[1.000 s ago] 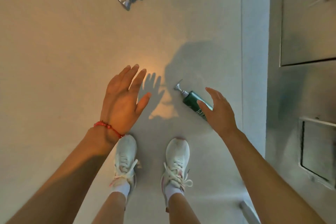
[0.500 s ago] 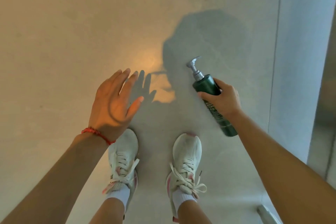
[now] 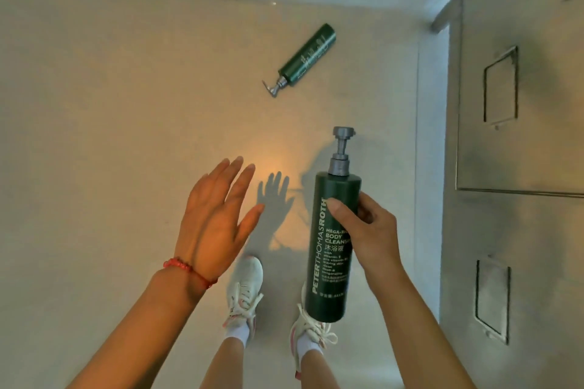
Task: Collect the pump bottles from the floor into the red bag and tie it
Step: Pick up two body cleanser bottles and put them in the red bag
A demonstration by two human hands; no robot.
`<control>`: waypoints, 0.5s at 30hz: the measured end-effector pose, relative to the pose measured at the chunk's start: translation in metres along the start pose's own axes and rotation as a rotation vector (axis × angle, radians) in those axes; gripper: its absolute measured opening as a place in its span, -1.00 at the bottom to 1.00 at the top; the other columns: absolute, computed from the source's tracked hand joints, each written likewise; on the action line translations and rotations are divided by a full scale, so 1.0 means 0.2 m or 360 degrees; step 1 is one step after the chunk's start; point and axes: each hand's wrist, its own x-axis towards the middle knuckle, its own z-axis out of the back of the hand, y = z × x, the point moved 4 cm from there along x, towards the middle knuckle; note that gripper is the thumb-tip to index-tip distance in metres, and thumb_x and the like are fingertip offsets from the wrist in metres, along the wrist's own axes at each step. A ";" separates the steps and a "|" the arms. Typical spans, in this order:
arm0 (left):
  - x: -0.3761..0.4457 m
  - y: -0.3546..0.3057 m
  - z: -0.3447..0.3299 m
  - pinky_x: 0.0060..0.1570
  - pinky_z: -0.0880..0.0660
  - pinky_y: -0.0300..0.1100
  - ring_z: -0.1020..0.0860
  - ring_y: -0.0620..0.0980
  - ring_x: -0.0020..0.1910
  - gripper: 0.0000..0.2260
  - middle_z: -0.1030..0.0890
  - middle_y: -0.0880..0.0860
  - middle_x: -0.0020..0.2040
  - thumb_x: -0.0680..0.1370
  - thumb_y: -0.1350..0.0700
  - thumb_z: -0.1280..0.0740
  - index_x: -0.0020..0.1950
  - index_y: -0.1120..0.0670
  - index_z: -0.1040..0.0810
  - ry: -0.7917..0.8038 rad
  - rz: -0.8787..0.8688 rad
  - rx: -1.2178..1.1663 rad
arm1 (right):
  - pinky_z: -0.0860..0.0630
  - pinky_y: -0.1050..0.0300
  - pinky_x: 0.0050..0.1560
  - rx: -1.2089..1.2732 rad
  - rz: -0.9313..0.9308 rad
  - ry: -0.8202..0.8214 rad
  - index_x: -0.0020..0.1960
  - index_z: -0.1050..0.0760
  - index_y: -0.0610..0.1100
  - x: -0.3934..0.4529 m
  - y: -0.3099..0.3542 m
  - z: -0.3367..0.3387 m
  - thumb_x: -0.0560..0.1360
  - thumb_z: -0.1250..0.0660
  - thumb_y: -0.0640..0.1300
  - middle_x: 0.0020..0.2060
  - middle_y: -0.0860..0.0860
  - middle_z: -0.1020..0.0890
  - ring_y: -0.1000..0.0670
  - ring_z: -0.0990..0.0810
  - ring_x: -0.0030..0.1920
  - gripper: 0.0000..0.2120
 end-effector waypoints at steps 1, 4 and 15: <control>-0.01 -0.03 0.11 0.25 -0.35 0.24 -0.35 0.26 0.33 -0.49 -0.42 0.26 0.33 0.54 -0.10 -0.04 0.34 0.20 -0.34 -0.0025 0.0021 0.0010 | -0.48 0.39 -0.38 0.0003 0.0038 0.0011 -0.15 -0.61 0.01 -0.06 0.12 -0.02 0.33 -0.45 -0.16 -0.32 0.13 -0.70 0.17 -0.64 -0.32 -0.87; -0.08 -0.13 0.42 0.24 -0.35 0.21 -0.37 0.26 0.32 -0.47 -0.43 0.26 0.33 0.56 -0.13 0.01 0.34 0.20 -0.35 -0.0089 0.0064 0.0040 | -0.49 0.39 -0.34 0.0009 0.0142 0.0022 -0.16 -0.62 0.06 -0.22 0.46 -0.05 0.33 -0.45 -0.14 -0.28 0.12 -0.70 0.15 -0.64 -0.27 -0.87; -0.30 -0.40 1.21 0.22 -0.34 0.19 -0.41 0.23 0.29 -0.49 -0.46 0.23 0.31 0.55 -0.13 -0.01 0.33 0.18 -0.37 -0.0255 0.0117 0.0055 | -0.52 0.37 -0.36 0.0016 0.0265 -0.0051 -0.18 -0.62 0.13 -0.71 1.20 -0.05 0.32 -0.46 -0.09 -0.26 0.13 -0.70 0.13 -0.65 -0.24 -0.86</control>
